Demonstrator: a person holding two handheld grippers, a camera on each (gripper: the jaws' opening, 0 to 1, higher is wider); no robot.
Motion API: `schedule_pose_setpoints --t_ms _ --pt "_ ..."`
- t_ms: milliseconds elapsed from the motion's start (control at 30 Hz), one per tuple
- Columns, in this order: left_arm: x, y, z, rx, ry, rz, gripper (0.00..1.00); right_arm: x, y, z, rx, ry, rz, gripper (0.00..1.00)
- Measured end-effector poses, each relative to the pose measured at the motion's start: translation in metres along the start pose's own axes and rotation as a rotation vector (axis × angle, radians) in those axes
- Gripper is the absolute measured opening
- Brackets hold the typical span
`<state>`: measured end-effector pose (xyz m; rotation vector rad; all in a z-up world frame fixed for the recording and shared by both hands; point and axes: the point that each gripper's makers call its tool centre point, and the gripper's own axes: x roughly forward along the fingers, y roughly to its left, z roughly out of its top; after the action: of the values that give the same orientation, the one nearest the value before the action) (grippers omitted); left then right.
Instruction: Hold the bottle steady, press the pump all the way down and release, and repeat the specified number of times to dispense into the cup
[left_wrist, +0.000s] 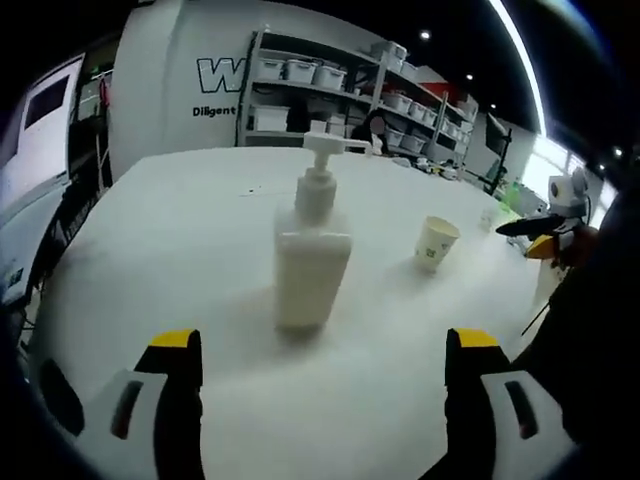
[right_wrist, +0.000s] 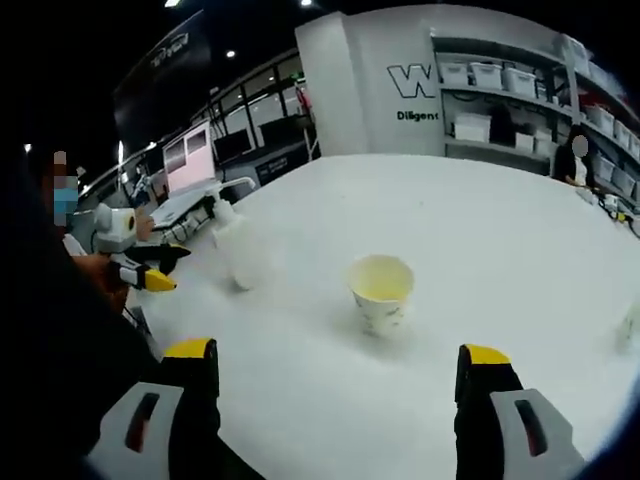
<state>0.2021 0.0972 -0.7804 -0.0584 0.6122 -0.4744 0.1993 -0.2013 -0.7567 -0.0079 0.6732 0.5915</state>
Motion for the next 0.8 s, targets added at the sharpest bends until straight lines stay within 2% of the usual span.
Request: schedule_pose_setpoints --t_ms 100,133,233,333,400,433,500,600,700,800 --pt "0.000 -0.001 0.000 0.002 -0.005 -0.006 0.99 -0.001 -0.001 -0.004 -0.007 0.021 -0.006 0.99" --pt "0.000 -0.003 -0.004 -0.002 0.013 -0.019 0.99 -0.004 -0.002 -0.006 -0.001 0.027 -0.011 0.99" --pt "-0.001 -0.005 -0.001 0.007 -0.005 -0.026 0.98 -0.006 -0.002 -0.007 0.015 0.025 -0.014 0.99" --pt "-0.002 -0.003 -0.003 0.005 0.011 -0.020 0.99 -0.008 -0.001 -0.006 0.018 0.026 -0.016 0.99" --pt "-0.003 0.003 -0.005 0.035 0.027 0.017 0.99 -0.009 -0.001 -0.006 0.014 0.028 -0.022 0.99" --pt "-0.003 0.003 -0.005 0.040 0.022 0.013 0.99 -0.009 -0.001 -0.005 0.016 0.024 -0.021 0.99" --pt "-0.003 0.000 -0.006 0.005 0.032 -0.007 0.99 -0.010 -0.001 -0.003 0.025 0.020 -0.017 0.99" --pt "-0.003 0.000 -0.006 0.006 0.028 -0.011 0.99 -0.011 0.000 -0.001 0.023 0.018 -0.023 0.99" --pt "-0.004 -0.001 -0.011 -0.036 0.056 -0.014 0.99 -0.012 0.001 -0.001 0.035 0.015 -0.021 0.99" --pt "-0.004 0.002 -0.009 -0.013 0.031 -0.006 0.99 -0.013 0.001 0.001 0.046 0.010 -0.020 0.99"
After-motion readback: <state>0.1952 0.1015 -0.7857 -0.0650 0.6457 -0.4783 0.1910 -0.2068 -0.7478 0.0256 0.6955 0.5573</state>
